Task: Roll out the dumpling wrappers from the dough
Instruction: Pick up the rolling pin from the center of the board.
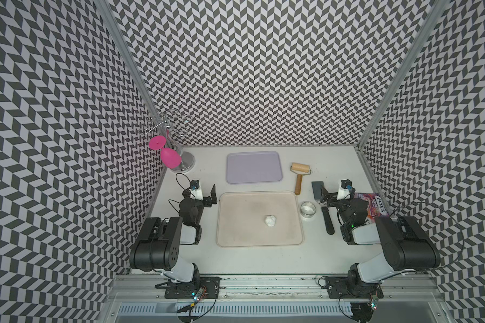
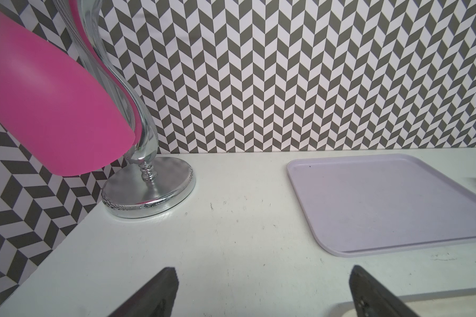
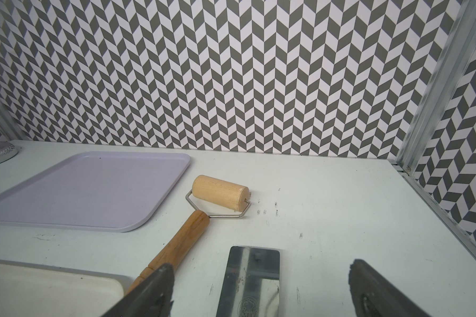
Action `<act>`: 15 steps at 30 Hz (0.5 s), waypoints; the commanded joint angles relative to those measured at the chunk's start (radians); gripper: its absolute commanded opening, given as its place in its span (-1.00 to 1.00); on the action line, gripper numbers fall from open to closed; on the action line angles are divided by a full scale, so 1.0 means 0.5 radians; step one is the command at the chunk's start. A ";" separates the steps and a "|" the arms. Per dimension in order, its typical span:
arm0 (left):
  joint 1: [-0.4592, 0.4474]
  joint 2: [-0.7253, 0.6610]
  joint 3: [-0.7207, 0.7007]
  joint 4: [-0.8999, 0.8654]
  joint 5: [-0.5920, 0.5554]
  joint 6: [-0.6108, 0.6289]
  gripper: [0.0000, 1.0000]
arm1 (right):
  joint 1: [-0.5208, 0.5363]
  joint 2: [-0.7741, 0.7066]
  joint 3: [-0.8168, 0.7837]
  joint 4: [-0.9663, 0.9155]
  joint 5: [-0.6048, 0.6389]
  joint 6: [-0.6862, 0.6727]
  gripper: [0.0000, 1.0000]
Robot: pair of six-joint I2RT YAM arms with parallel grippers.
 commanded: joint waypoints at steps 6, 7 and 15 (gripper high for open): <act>0.004 -0.007 0.018 0.051 -0.003 0.002 1.00 | 0.002 -0.021 0.025 0.066 0.023 0.013 0.99; 0.005 -0.003 0.021 0.047 -0.006 0.001 1.00 | 0.004 -0.019 0.025 0.068 0.022 0.013 0.99; 0.007 -0.354 0.243 -0.654 0.043 0.024 1.00 | 0.040 -0.222 0.072 -0.128 0.208 0.051 0.99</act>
